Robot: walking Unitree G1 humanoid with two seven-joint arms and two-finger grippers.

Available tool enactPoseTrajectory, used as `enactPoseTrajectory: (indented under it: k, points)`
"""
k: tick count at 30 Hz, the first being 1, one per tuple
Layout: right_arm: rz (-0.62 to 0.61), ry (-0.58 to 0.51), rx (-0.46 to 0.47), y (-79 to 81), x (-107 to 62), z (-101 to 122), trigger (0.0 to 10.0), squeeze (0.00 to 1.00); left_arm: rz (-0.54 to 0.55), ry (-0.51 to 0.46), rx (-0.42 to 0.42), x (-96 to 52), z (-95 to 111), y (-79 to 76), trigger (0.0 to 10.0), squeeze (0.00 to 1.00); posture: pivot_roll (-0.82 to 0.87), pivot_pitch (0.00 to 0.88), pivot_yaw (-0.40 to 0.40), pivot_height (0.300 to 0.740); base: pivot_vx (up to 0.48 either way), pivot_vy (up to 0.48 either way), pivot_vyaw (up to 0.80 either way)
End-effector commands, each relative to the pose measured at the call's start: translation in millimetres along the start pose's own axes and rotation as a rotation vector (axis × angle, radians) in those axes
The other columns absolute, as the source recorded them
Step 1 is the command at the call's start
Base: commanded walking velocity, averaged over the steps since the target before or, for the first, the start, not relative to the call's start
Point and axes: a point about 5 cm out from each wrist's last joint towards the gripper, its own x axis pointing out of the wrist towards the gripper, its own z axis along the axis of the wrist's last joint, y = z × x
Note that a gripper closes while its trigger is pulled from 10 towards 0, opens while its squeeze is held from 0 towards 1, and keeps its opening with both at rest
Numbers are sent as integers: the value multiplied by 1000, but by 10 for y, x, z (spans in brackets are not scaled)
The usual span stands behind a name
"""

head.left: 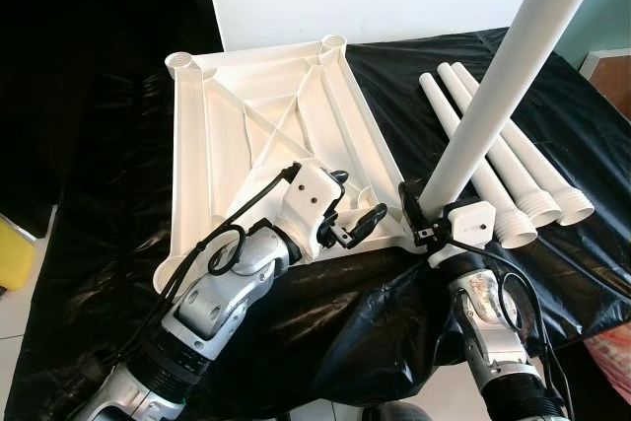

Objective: Building children table

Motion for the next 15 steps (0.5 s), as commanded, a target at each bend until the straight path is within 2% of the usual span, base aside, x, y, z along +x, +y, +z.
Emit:
enactPoseTrajectory:
  k: [1, 9, 15]
  points:
    - [5, 135, 50, 38, -155, -242, 10000, 0, -287, -9, 13, -13, 46, -173, 10000, 0, -19, 126, 26, 740, 0, 0, 0]
    - [-23, 134, 107, -4, -119, -281, 10000, 0, -289, -12, 13, -5, 61, -164, 10000, 0, -17, 124, 31, 740, 0, 0, 0]
    - [-6, 136, 104, -3, -86, -293, 10000, 0, -289, -13, 15, -6, 70, -160, 10000, 0, -14, 121, 30, 740, 0, 0, 0]
